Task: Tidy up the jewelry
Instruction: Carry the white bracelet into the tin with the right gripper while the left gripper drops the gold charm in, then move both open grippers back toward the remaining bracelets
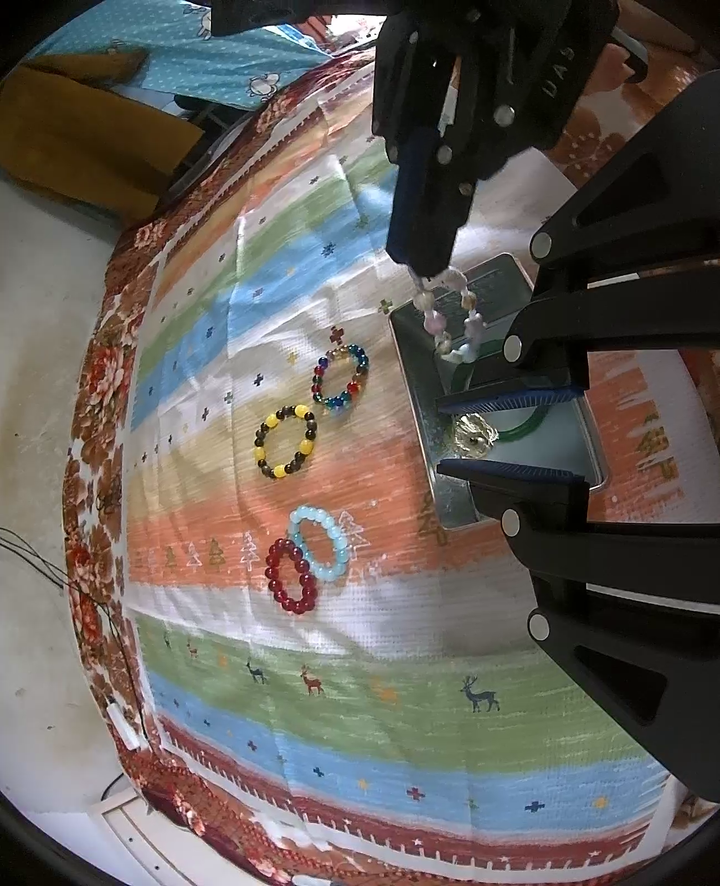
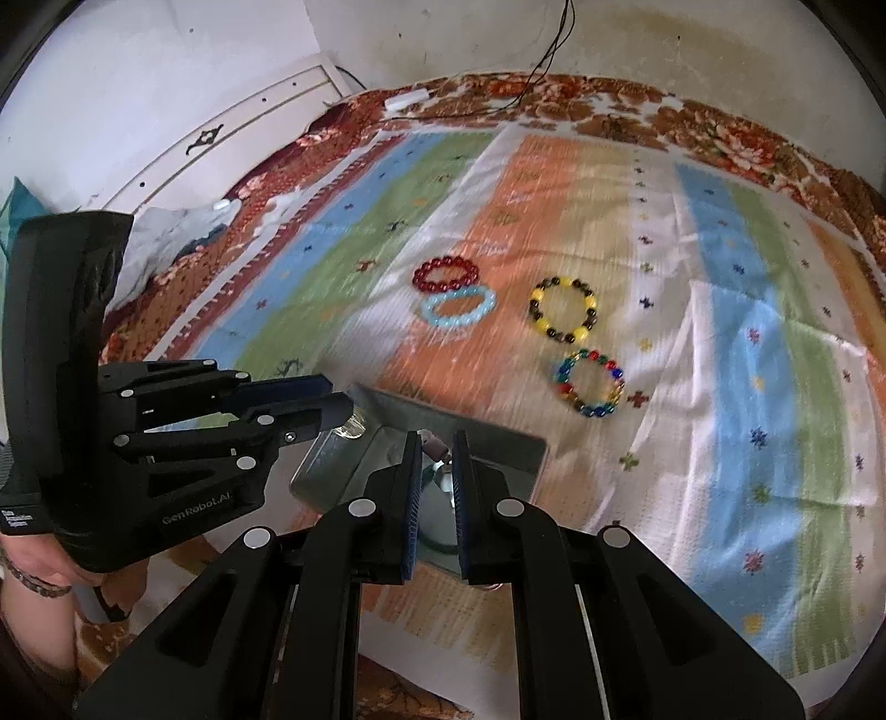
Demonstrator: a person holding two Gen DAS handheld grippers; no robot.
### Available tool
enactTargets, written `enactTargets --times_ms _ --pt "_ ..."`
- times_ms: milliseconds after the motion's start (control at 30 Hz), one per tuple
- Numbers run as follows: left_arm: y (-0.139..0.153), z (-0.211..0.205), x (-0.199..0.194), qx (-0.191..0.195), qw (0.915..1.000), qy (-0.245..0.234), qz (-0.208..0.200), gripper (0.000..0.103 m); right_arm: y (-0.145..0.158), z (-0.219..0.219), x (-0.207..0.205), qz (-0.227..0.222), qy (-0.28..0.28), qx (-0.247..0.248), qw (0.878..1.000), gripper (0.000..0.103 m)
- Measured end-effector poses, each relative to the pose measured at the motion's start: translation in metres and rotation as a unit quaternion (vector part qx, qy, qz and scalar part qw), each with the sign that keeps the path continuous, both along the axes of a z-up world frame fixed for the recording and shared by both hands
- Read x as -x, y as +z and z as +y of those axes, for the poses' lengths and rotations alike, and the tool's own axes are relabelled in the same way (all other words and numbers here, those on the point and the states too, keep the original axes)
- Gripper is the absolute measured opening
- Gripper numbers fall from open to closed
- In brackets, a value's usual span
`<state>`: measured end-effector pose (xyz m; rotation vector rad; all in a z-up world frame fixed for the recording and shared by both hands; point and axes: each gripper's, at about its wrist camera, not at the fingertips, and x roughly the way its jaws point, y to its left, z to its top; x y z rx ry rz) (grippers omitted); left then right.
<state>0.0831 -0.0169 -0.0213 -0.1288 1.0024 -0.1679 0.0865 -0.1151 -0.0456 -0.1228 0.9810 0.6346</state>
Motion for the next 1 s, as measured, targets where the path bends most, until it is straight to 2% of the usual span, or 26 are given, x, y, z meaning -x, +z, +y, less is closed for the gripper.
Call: enactTargets --times_ms 67,100,167,200,233,367,433,567,700,1000 --pt "-0.003 0.000 -0.001 -0.005 1.0000 0.003 0.004 0.019 -0.003 0.002 -0.001 0.007 0.004 0.003 1.000 0.012" --pt "-0.004 0.000 -0.001 -0.007 0.9999 0.005 0.007 0.028 -0.005 0.002 -0.002 0.012 0.004 0.002 1.000 0.012" --pt "-0.004 0.002 -0.002 -0.010 0.9999 0.009 0.006 0.032 -0.008 0.000 -0.005 0.020 -0.004 0.002 1.000 0.021" --pt "-0.003 0.003 -0.001 -0.010 0.9999 0.011 0.004 0.032 -0.008 -0.001 -0.006 0.019 -0.008 0.003 1.000 0.034" --pt "-0.002 0.006 -0.001 -0.009 0.9998 0.016 0.002 0.034 -0.008 -0.002 -0.007 0.016 -0.012 0.006 1.000 0.037" --pt "-0.001 0.020 -0.005 -0.011 0.9989 0.046 0.000 0.037 -0.008 -0.008 -0.012 0.001 -0.032 0.022 0.999 0.039" --pt "-0.001 0.026 -0.007 -0.012 0.9983 0.057 0.001 0.042 -0.009 -0.012 -0.017 -0.002 -0.044 0.029 0.999 0.045" --pt "-0.004 0.036 -0.017 -0.031 0.9960 0.084 0.003 0.047 -0.009 -0.021 -0.028 -0.012 -0.069 0.039 0.997 0.048" --pt "-0.006 0.046 -0.026 -0.030 0.9946 0.098 0.007 0.049 -0.011 -0.031 -0.041 -0.009 -0.095 0.034 0.995 0.049" --pt "-0.009 0.046 -0.048 -0.057 0.9931 0.102 0.003 0.060 -0.024 -0.033 -0.069 -0.006 -0.126 0.053 0.991 0.052"
